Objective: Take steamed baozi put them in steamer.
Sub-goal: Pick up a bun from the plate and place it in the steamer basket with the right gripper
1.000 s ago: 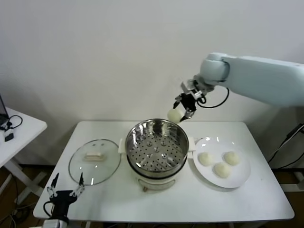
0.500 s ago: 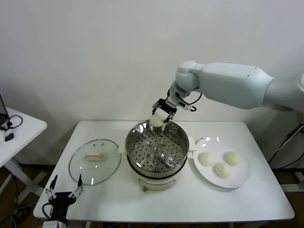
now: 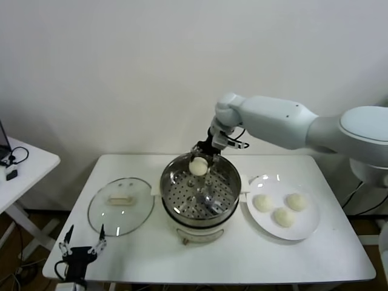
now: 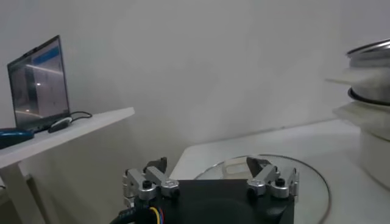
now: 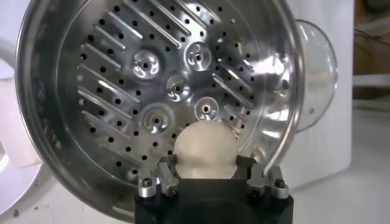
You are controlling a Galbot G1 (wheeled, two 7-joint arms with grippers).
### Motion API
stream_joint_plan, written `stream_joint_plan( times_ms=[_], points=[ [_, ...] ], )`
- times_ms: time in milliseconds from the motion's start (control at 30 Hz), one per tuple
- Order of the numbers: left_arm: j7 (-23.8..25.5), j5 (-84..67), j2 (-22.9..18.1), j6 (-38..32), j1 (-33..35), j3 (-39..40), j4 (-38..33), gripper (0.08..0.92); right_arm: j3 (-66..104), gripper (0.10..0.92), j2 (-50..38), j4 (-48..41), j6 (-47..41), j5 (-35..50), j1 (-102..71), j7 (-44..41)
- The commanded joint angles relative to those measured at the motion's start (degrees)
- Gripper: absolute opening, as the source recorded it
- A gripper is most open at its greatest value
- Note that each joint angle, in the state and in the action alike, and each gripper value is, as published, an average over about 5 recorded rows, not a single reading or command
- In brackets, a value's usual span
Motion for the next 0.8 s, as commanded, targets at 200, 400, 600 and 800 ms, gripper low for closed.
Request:
stream_joint_plan(
  times_ms=[200, 400, 600, 800],
  points=[
    [0.1, -0.1, -2.8, -0.1, -0.6, -0.3, 1.1, 0.823, 0.0, 0.689, 3.0, -5.0, 4.0, -2.1, -2.1, -1.4],
    [0.1, -0.1, -2.8, -0.2, -0.9, -0.2, 1.6, 0.823, -0.4, 0.713, 3.4, -5.4, 4.3, -1.7, -2.4, -1.8],
    [0.1, 0.0, -2.8, -0.1, -0.9, -0.1, 1.6, 0.823, -0.4, 0.806, 3.3, -5.3, 4.4, -0.5, -1.9, -1.3],
    [0.1, 0.1, -2.8, 0.0, -0.5, -0.1, 0.9, 0.823, -5.2, 0.822, -1.2, 0.2, 1.8, 9.5, 5.9, -3.6]
  ],
)
